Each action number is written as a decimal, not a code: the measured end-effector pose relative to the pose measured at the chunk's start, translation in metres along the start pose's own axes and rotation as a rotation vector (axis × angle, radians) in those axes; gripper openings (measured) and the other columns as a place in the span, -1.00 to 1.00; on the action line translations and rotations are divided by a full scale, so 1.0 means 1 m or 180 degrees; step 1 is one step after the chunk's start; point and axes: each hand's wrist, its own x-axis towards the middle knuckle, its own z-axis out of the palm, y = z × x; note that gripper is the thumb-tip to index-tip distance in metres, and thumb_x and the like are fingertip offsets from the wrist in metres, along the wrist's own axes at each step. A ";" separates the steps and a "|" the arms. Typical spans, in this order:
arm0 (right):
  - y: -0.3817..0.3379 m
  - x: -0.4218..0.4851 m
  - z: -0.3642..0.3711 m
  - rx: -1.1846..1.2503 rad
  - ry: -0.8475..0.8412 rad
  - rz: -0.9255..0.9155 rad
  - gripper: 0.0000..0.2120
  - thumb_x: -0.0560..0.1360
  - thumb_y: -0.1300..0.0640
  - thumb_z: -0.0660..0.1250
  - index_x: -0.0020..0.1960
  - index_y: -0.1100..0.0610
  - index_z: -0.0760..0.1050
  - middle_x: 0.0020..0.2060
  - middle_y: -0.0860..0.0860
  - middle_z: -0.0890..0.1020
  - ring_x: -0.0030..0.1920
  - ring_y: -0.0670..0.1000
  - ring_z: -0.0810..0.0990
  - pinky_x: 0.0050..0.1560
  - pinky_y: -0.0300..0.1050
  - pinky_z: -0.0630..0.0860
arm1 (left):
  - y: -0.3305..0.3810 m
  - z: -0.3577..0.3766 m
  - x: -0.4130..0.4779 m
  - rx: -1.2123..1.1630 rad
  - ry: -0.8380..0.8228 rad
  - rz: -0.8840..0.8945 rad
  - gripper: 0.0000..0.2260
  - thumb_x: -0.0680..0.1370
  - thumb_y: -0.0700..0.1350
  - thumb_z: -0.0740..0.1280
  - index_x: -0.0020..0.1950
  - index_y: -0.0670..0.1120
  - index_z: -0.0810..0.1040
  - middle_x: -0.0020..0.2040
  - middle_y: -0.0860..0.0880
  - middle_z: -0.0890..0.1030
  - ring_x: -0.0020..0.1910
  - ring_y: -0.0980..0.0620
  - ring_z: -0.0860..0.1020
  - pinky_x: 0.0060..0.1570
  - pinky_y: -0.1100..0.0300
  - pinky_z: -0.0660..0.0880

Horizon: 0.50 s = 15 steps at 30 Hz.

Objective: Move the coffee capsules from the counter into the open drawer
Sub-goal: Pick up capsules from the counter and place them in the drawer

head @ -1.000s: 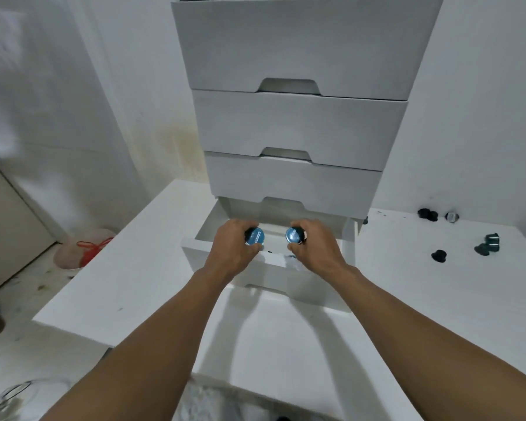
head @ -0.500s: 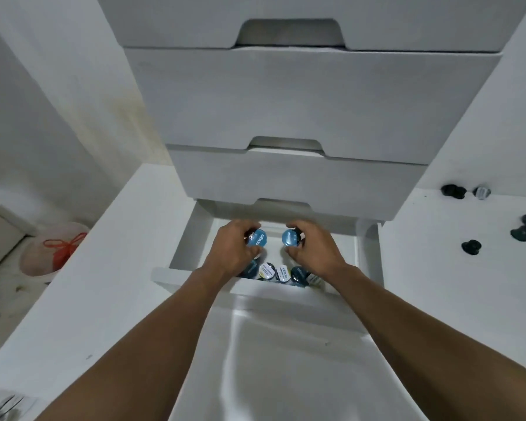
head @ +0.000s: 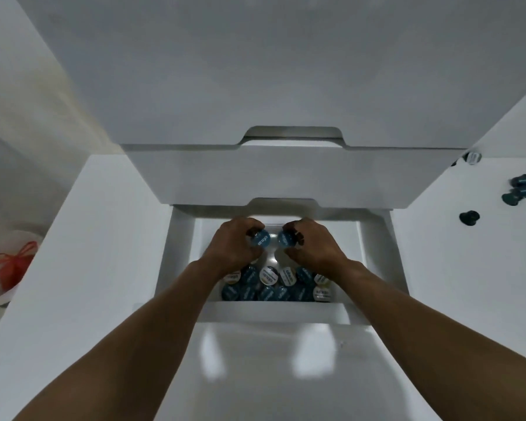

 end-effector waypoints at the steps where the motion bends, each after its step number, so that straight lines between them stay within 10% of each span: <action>1: 0.000 0.002 0.001 -0.0040 -0.0008 0.0042 -0.63 0.42 0.11 0.40 0.21 0.11 0.50 0.11 0.05 0.54 0.08 0.06 0.52 0.10 -0.06 0.50 | -0.001 0.000 0.003 -0.0021 -0.0039 0.0020 -0.58 0.37 -0.16 0.49 0.21 -0.03 0.54 0.12 0.00 0.58 0.01 0.12 0.51 0.07 0.30 0.43; 15: 0.015 0.019 0.024 -0.0376 -0.0235 0.0177 -0.65 0.45 0.10 0.40 0.23 0.05 0.51 0.15 0.06 0.55 0.16 0.11 0.52 0.12 -0.14 0.45 | -0.021 0.019 0.024 0.0251 -0.0474 0.0218 -0.61 0.40 -0.12 0.46 0.22 -0.07 0.54 0.16 -0.05 0.59 0.10 -0.02 0.55 0.14 0.17 0.48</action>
